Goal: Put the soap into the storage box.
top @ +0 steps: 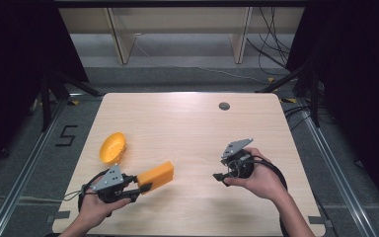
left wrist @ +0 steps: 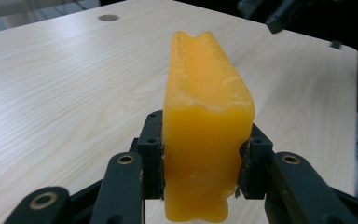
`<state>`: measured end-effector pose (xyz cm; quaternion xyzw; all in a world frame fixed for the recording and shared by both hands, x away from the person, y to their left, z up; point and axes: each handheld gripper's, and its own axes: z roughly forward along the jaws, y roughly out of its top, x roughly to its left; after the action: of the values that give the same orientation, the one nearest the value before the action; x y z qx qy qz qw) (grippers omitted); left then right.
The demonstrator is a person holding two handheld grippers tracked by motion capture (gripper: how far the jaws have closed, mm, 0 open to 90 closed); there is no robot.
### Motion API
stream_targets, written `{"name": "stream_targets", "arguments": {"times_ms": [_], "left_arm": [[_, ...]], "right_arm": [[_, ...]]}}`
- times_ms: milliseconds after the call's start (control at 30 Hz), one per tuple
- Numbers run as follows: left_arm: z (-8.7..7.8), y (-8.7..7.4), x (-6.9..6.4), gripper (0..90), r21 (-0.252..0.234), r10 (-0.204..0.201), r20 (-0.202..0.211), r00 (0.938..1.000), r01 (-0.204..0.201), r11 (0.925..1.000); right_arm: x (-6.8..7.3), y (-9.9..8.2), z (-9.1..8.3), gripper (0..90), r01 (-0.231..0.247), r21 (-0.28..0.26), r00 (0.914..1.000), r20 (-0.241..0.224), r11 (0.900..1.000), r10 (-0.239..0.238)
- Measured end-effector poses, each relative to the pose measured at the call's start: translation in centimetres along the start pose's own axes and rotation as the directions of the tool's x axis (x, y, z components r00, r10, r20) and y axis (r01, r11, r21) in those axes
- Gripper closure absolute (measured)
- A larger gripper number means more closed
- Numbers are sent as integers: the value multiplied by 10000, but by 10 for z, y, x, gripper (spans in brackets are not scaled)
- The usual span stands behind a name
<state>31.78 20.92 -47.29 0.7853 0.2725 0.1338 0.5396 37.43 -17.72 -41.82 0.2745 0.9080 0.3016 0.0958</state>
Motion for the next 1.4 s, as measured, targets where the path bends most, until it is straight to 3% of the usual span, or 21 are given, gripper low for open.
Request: {"name": "stream_targets", "arguments": {"times_ms": [67,200,267,300,433,500,533,633,700,767,833,900,967,1067,1100,1133,1167,1300,1333,1367,1400], "left_arm": [[-5,-1,2,605,-87,-232,-451,9987,228,9997],[-12,-2,4,605,-401,-638,-1161,9912,595,9974],[-17,-1,5,605,-425,-692,-1670,9835,629,9971],[-18,-1,6,605,-610,-848,-1854,9790,747,9953],[-25,1,10,605,-931,-1123,-2479,9622,917,9914],[-28,2,13,605,-980,-1177,-2795,9529,936,9908],[-30,3,15,605,-1002,-1180,-2916,9492,923,9907],[-32,3,21,605,-1099,-1166,-2980,9474,873,9901],[-34,3,24,605,-1081,-1212,-3233,9385,906,9900],[-36,3,27,606,-1120,-1261,-3369,9330,932,9893],[-37,3,31,605,-1241,-1340,-3458,9287,962,9876],[-40,4,33,605,-1242,-1418,-3667,9195,1027,9869],[-42,4,38,605,-1397,-1504,-3841,9110,1037,9848],[-47,5,44,605,-1514,-1621,-4262,8900,1065,9827],[-48,5,45,605,-1509,-1671,-4377,8835,1110,9823],[-49,5,48,605,-1642,-1776,-4489,8758,1145,9798],[-51,5,50,605,-1681,-1889,-4625,8662,1235,9780],[-54,6,58,605,-1895,-2056,-5175,8306,1230,9741],[-54,6,61,606,-1981,-2164,-5361,8159,1277,9718],[-54,6,63,606,-2007,-2167,-5378,8147,1260,9715],[-53,7,64,606,-1998,-2214,-5506,8048,1305,9711]], "right_arm": [[-4,-14,-1,428,-652,-225,9974,295,9976,659],[-11,-25,0,437,-874,-540,9954,345,9947,894],[-13,-32,2,439,-1215,-514,9912,460,9913,1239],[-13,-34,4,443,-1322,-756,9896,478,9883,1360],[-15,-39,4,444,-1474,-482,9880,393,9879,1494],[-15,-40,6,445,-1339,-757,9895,453,9881,1376],[-15,-39,6,446,-1307,-738,9899,463,9887,1343],[-14,-38,3,446,-1499,-467,9875,429,9876,1519],[-15,-38,2,446,-1483,-520,9878,407,9876,1505],[-15,-39,4,446,-1477,-732,9872,494,9863,1515],[-17,-39,2,446,-1415,-577,9888,404,9883,1440],[-15,-39,0,448,-1756,-536,9833,395,9830,1778],[-18,-41,3,448,-1435,-843,9879,472,9860,1478],[-19,-41,1,448,-1460,-617,9883,364,9874,1484],[-17,-41,1,448,-1735,-501,9838,365,9835,1755],[-17,-41,2,448,-1607,-556,9858,409,9854,1631],[-17,-42,5,448,-1555,-785,9861,472,9847,1594],[-18,-42,6,447,-1496,-688,9875,401,9864,1526],[-18,-43,6,446,-1574,-621,9864,378,9856,1599],[-17,-42,4,445,-1716,-316,9844,330,9847,1726],[-16,-42,3,445,-1848,-287,9822,296,9824,1856]]}}
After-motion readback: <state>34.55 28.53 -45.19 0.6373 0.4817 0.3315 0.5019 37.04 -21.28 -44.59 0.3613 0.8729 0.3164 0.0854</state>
